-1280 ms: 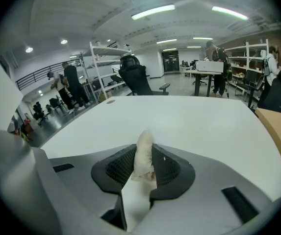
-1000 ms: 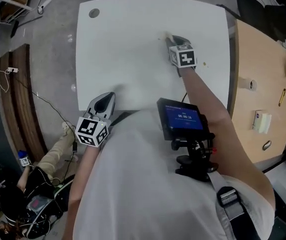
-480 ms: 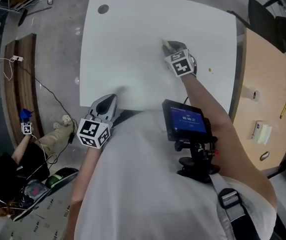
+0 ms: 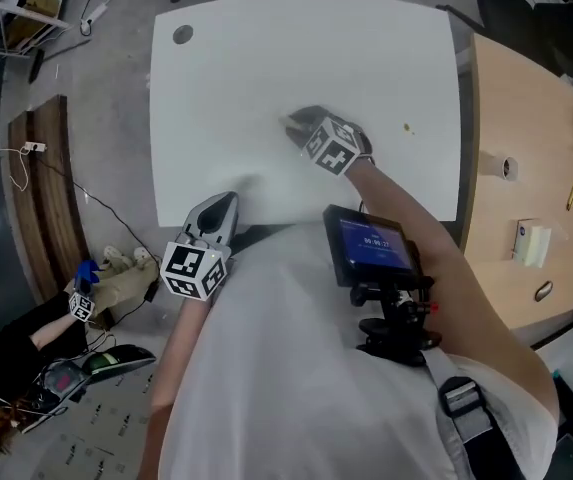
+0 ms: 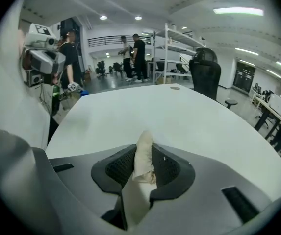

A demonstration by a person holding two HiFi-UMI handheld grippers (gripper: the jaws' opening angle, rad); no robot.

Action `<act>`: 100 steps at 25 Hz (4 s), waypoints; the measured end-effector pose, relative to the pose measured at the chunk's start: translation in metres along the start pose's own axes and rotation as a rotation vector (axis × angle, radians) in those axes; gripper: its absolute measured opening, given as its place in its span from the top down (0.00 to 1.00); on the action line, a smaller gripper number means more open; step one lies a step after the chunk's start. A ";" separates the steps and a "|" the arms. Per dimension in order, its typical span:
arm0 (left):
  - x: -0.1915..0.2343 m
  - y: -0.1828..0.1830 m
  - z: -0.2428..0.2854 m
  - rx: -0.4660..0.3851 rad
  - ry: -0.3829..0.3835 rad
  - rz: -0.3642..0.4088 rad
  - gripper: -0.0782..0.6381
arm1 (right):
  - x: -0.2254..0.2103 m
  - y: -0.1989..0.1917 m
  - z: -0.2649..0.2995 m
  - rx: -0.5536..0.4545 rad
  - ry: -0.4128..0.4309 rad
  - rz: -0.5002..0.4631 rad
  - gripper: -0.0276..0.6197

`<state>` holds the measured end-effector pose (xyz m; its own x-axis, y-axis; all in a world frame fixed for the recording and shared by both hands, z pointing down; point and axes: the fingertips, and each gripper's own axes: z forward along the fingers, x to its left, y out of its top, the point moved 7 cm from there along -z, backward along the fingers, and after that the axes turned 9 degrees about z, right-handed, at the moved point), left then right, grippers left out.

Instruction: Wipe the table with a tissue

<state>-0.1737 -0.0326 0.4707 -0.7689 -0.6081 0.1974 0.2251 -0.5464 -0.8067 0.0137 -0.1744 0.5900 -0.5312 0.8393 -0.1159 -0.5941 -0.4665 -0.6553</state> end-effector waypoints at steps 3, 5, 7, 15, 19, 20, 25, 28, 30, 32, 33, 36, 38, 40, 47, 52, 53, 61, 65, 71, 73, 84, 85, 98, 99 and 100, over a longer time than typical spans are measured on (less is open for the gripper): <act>-0.016 0.001 0.012 -0.006 -0.020 0.017 0.88 | 0.016 -0.015 -0.009 0.010 0.071 -0.072 0.81; -0.032 0.002 0.022 -0.009 -0.033 0.029 0.88 | 0.023 -0.029 -0.017 0.009 0.096 -0.136 0.81; -0.035 0.007 0.026 -0.006 -0.049 0.038 0.88 | 0.027 -0.029 -0.016 0.016 0.113 -0.232 0.81; -0.058 0.006 0.029 -0.006 -0.004 0.049 0.88 | -0.012 -0.035 -0.019 0.037 0.200 -0.258 0.81; -0.062 0.002 0.021 0.005 0.029 0.027 0.88 | -0.090 -0.032 -0.033 -0.026 -0.031 0.071 0.81; -0.063 0.002 0.019 0.008 0.035 0.022 0.88 | -0.111 -0.034 -0.040 -0.044 -0.112 0.157 0.81; -0.055 -0.008 -0.014 0.020 0.047 0.004 0.88 | -0.159 -0.044 -0.066 -0.131 -0.429 0.505 0.81; -0.046 -0.012 -0.023 0.019 0.060 -0.002 0.88 | -0.150 -0.037 -0.058 -0.118 -0.493 0.468 0.81; -0.043 -0.014 -0.015 0.013 0.067 -0.005 0.88 | -0.142 -0.032 -0.046 -0.106 -0.467 0.406 0.81; -0.040 -0.016 -0.008 0.005 0.062 -0.001 0.88 | -0.125 -0.022 -0.031 -0.090 -0.386 0.326 0.81; -0.039 -0.016 -0.005 0.000 0.054 0.004 0.88 | -0.114 -0.018 -0.024 -0.079 -0.343 0.282 0.81; -0.035 -0.013 -0.001 -0.023 0.020 0.027 0.88 | -0.075 -0.014 -0.012 -0.055 -0.219 0.188 0.81; -0.026 -0.009 -0.001 -0.043 0.006 0.033 0.89 | -0.048 -0.018 -0.009 -0.046 -0.117 0.161 0.81; -0.016 -0.006 -0.002 -0.066 -0.004 0.026 0.88 | -0.022 -0.024 -0.010 -0.022 -0.005 0.137 0.81; -0.015 -0.003 0.023 -0.105 -0.129 0.042 0.89 | 0.026 -0.064 -0.047 0.096 0.053 0.024 0.81; -0.014 0.007 0.042 -0.111 -0.268 0.090 0.88 | 0.033 -0.086 -0.090 0.002 -0.106 0.258 0.81; -0.014 0.008 0.045 -0.108 -0.294 0.096 0.88 | 0.034 -0.090 -0.099 -0.015 -0.147 0.299 0.81; -0.028 0.023 0.074 -0.101 -0.477 0.163 0.88 | 0.040 -0.123 -0.148 -0.069 -0.374 0.460 0.81; -0.053 0.024 0.085 -0.085 -0.500 0.181 0.88 | 0.037 -0.140 -0.171 -0.086 -0.407 0.489 0.81; -0.072 0.028 0.096 -0.059 -0.517 0.195 0.88 | 0.022 -0.157 -0.188 -0.139 -0.470 0.541 0.81; -0.083 0.028 0.099 -0.046 -0.525 0.203 0.88 | 0.024 -0.161 -0.194 -0.145 -0.466 0.557 0.81; -0.102 0.047 0.112 -0.015 -0.454 0.200 0.88 | -0.048 -0.232 -0.238 -0.277 -0.664 0.924 0.81; -0.102 0.047 0.113 -0.010 -0.445 0.201 0.88 | -0.056 -0.237 -0.239 -0.286 -0.679 0.957 0.81; -0.110 0.054 0.122 0.042 -0.408 0.218 0.88 | -0.088 -0.240 -0.218 -0.279 -0.834 1.115 0.81; -0.107 0.052 0.121 0.044 -0.398 0.214 0.88 | -0.088 -0.239 -0.216 -0.274 -0.852 1.122 0.81; -0.104 0.049 0.120 0.046 -0.386 0.208 0.88 | -0.087 -0.238 -0.214 -0.270 -0.866 1.126 0.81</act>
<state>-0.0110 -0.0657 0.4772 -0.4259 -0.8739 0.2341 0.3844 -0.4091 -0.8276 0.3304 -0.0770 0.5963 -0.8817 -0.4066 -0.2394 0.4563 -0.6053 -0.6523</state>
